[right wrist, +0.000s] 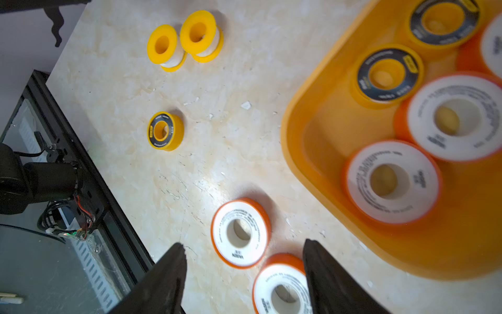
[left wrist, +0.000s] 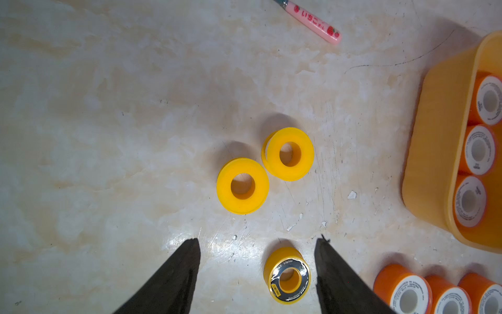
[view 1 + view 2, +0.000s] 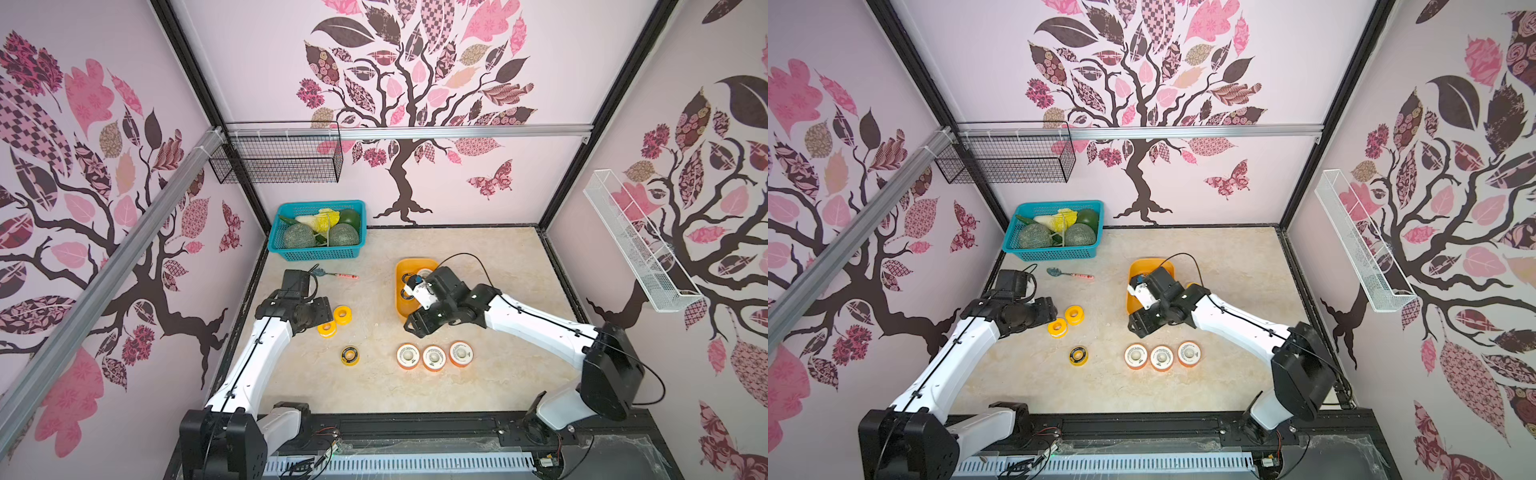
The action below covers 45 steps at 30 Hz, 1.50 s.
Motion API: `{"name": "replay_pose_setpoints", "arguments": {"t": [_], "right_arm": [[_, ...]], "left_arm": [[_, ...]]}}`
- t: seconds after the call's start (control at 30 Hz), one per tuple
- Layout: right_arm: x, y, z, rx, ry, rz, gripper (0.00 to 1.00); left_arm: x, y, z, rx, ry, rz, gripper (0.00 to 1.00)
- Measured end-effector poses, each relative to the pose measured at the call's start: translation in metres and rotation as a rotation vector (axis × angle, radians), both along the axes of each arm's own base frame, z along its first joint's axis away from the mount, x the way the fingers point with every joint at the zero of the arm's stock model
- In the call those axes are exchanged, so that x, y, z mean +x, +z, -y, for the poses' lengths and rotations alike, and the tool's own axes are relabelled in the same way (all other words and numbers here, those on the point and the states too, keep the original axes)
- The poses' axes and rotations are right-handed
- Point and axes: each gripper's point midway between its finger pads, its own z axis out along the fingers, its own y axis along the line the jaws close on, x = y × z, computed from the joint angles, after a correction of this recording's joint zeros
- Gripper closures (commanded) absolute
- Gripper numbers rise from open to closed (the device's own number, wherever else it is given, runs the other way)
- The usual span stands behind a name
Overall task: Put the sealing tape into the storage box
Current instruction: Pick up the sealing tape at the center of the board.
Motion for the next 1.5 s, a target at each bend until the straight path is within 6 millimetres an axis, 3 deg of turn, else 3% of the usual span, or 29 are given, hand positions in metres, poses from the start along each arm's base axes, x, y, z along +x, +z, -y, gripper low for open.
{"name": "replay_pose_setpoints", "arguments": {"t": [0.33,0.63,1.03,1.27,1.5], "right_arm": [[-0.041,-0.028,-0.087,-0.085,0.222,0.046,0.23],[-0.069,-0.042,-0.139,-0.104,0.348,0.078,0.17],[-0.049,-0.081,-0.167,-0.217,0.312,0.085,0.16],[-0.044,-0.101,-0.168,-0.284,0.291,0.065,0.15],[-0.045,-0.109,-0.170,-0.308,0.287,0.053,0.18]], "left_arm": [[-0.004,0.014,-0.011,0.004,0.066,0.074,0.27],[-0.004,0.014,-0.034,-0.032,0.159,0.079,0.27],[-0.004,0.014,-0.034,-0.041,0.162,0.079,0.27],[-0.004,0.015,-0.033,-0.045,0.159,0.082,0.27],[-0.004,0.015,-0.033,-0.047,0.158,0.082,0.27]]}}
